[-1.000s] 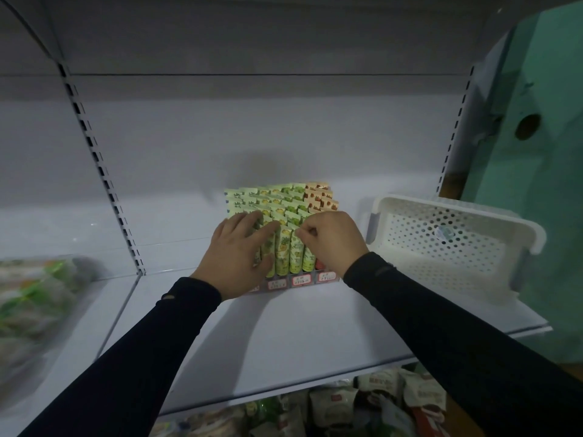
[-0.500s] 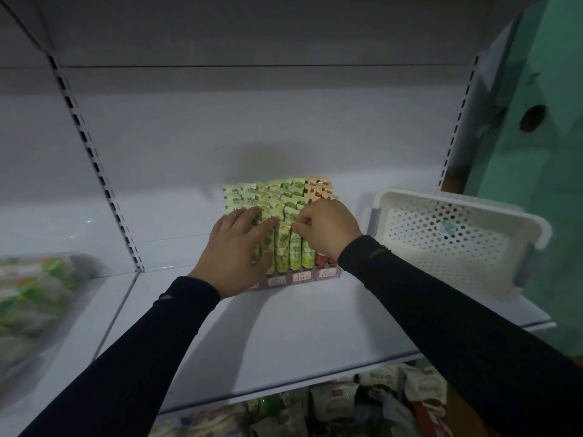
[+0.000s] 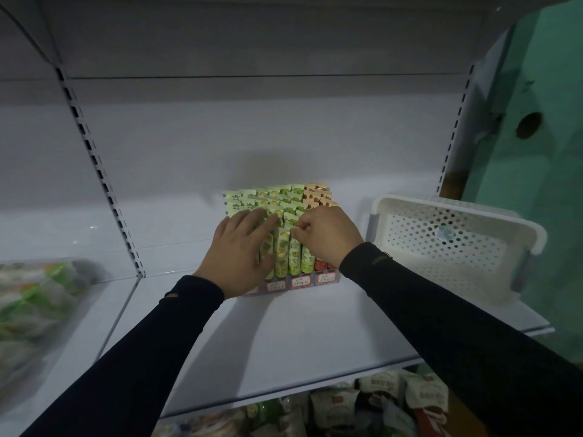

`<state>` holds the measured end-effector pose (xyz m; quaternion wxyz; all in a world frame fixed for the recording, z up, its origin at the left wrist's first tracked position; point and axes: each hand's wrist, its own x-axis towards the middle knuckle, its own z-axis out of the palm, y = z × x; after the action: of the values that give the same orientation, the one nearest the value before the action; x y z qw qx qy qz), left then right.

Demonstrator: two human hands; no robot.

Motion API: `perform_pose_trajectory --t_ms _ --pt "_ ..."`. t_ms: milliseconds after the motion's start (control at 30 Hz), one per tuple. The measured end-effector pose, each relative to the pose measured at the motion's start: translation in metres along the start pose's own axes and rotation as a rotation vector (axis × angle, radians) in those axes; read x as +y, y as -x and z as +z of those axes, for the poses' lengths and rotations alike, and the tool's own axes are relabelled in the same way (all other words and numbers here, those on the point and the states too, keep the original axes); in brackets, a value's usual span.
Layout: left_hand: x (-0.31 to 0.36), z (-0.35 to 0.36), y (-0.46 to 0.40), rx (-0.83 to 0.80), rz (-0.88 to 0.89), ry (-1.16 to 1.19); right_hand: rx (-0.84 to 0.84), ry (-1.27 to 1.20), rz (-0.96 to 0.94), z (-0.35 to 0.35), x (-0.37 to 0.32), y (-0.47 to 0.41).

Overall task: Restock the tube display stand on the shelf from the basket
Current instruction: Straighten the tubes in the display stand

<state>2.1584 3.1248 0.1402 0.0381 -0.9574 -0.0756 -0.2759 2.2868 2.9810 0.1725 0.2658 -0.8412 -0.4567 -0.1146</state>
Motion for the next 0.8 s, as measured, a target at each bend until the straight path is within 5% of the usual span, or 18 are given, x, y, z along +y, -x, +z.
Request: perform_pose_trajectory --t_ms 333,800 --pt "0.006 0.000 -0.007 -0.008 0.006 -0.015 0.197 -0.095 0.030 -0.030 0.017 0.008" --pt "0.014 0.002 -0.012 -0.041 0.039 -0.038 0.029 -0.009 -0.015 -0.015 0.026 0.006"
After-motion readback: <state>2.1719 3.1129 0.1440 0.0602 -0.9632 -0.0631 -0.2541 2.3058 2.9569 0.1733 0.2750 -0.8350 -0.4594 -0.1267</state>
